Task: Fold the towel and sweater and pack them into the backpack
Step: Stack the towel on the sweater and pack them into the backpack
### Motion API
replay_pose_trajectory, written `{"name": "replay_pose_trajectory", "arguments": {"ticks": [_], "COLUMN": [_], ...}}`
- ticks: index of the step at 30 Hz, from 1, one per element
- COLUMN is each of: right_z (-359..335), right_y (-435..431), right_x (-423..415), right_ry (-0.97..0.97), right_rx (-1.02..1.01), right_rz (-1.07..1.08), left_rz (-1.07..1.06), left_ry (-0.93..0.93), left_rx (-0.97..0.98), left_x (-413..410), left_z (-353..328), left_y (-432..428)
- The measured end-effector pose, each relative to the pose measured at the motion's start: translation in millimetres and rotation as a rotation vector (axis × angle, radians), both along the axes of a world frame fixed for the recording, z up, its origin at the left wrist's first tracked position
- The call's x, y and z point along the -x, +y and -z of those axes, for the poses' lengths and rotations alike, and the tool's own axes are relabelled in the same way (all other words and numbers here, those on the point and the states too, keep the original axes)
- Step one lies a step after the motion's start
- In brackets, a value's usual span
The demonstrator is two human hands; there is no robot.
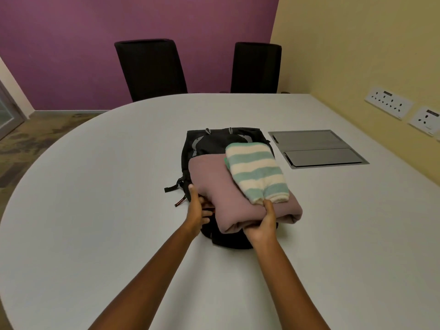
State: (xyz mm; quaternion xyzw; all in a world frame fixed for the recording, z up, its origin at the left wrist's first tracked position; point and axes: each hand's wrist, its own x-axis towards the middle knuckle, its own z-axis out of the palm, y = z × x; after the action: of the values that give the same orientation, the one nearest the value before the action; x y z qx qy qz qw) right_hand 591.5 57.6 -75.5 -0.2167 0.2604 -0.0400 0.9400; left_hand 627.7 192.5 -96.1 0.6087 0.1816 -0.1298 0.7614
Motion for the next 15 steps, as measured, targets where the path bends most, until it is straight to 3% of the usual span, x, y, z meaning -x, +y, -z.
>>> {"name": "replay_pose_trajectory", "arguments": {"ticks": [2,4,6,8,10,15], "right_z": [-11.1,-23.0,-32.4,-38.5,-41.9,-46.4], "right_y": [-4.0,-8.8,-14.7,-21.0,-28.5,-47.2], "right_x": [-9.5,-16.8,-22.9,-28.2,-32.5,-33.8], "right_ry": [-0.032,-0.071,-0.086,-0.091,-0.087,-0.074], "right_rx": [-0.007,0.013,0.033,0.040,0.042,0.025], "right_rz": [0.005,0.004,0.008,0.026,0.053,0.096], "left_rz": [-0.005,0.083,0.271,0.486,0.645,0.896], "left_ry": [-0.131,-0.347,-0.547,-0.621,-0.635,-0.594], "left_rx": [-0.282,-0.690,-1.057,-1.293,-1.398,-1.439], "left_x": [-4.0,-10.8,-22.6,-30.1,-37.8,-51.5], "left_z": [3.9,15.4,28.7,31.5,35.8,41.9], "left_y": [5.0,11.9,14.0,7.4,-1.1,-20.7]}}
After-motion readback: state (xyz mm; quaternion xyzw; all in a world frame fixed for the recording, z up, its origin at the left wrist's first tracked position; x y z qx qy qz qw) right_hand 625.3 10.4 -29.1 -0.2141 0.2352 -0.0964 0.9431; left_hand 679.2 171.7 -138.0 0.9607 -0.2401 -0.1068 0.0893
